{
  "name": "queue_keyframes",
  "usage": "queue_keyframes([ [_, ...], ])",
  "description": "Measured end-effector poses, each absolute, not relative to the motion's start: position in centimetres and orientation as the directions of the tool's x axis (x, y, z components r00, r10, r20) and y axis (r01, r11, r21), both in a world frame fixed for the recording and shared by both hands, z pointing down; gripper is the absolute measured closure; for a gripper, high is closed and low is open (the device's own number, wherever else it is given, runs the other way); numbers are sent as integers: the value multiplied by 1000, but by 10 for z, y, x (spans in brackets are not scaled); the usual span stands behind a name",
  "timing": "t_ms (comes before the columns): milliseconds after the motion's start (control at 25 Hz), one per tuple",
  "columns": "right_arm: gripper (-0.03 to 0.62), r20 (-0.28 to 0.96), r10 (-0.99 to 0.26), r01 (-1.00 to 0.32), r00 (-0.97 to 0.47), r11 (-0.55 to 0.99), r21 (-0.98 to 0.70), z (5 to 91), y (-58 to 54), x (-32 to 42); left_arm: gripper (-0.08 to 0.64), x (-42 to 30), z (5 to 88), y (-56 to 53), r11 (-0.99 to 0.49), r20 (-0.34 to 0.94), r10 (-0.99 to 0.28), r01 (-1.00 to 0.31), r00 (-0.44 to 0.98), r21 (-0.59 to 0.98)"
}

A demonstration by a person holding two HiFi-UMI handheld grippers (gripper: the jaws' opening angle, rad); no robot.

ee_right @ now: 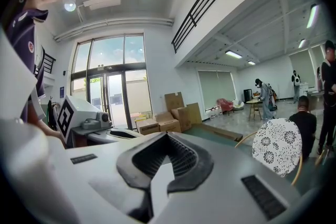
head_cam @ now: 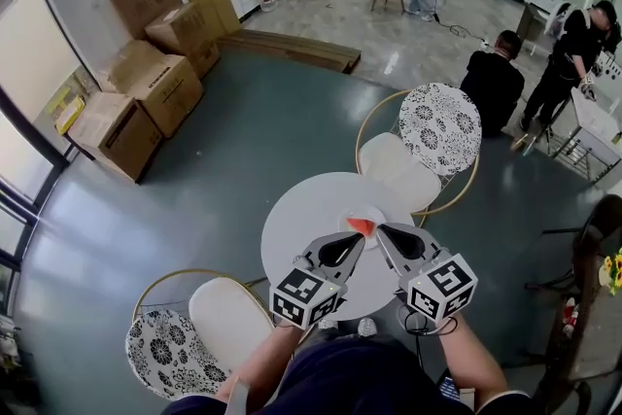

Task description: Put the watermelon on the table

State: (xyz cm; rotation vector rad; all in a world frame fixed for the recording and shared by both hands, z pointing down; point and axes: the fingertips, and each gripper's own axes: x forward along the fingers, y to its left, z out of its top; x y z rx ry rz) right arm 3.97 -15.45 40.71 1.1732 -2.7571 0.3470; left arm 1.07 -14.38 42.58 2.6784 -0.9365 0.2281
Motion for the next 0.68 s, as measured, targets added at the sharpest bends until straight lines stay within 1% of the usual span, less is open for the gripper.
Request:
queue_keyframes([
  [680, 588, 202, -702, -730, -683, 665, -157, 408, -156, 42, 555, 10, 427, -143, -744, 241, -586, -631, 774, 218],
])
